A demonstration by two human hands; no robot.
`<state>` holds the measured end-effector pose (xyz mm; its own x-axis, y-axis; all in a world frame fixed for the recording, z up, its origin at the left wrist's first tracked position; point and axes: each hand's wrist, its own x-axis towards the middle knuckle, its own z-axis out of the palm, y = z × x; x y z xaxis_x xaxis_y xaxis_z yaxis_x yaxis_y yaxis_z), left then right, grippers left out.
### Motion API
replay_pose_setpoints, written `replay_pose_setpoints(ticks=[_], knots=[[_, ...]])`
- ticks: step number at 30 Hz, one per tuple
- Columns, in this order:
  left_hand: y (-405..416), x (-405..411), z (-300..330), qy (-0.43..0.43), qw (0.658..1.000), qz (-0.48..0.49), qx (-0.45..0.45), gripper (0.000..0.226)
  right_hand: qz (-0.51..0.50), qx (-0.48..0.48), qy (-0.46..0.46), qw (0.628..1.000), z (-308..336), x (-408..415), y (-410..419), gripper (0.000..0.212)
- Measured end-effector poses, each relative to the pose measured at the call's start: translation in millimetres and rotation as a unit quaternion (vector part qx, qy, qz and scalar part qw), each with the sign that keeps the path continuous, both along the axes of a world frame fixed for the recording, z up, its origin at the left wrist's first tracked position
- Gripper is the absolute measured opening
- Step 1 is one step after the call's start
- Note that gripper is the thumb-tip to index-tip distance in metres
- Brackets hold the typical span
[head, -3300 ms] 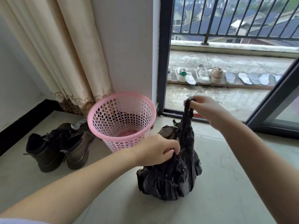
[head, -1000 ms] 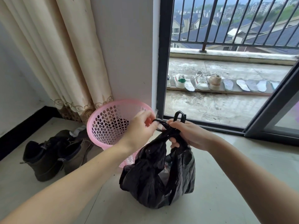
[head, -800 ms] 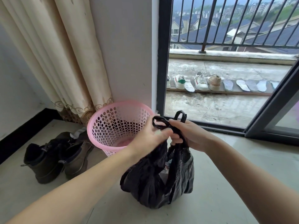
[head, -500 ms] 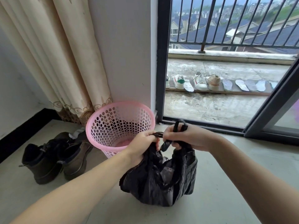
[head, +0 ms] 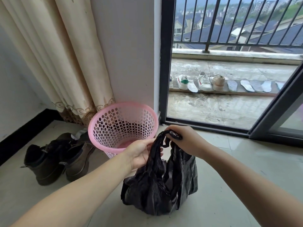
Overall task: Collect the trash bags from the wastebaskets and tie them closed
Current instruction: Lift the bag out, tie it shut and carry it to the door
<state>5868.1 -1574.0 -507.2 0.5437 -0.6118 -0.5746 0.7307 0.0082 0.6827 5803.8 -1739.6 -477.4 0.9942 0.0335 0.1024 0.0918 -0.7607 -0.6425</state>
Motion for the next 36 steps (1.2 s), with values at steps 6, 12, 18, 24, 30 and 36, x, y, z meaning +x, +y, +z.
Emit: replay_pose_setpoints(ticks=[6,12,18,24,30,36], knots=[[-1,-10,3,0.048,0.989,-0.132,-0.039,0.035,0.057,-0.076,-0.085,0.992,-11,0,-6,0.033],[-2,-1,5,0.063,0.994,0.001,-0.093,0.017,0.073,-0.075,-0.115,0.988,-12,-3,-2,0.026],[6,11,20,0.022,0.971,0.141,-0.191,0.031,-0.164,0.19,0.05,0.967,-37,-3,-37,0.035],[44,21,-10,0.008,1.0,0.014,0.022,0.062,-0.205,0.098,0.266,0.937,-109,-35,-89,0.048],[103,33,-45,-0.013,0.974,-0.038,0.224,0.062,-0.271,0.124,0.329,0.896,-133,-66,-127,0.044],[108,32,-53,-0.11,0.943,-0.097,0.3,0.049,-0.304,0.167,0.345,0.872,-131,-78,-134,0.038]])
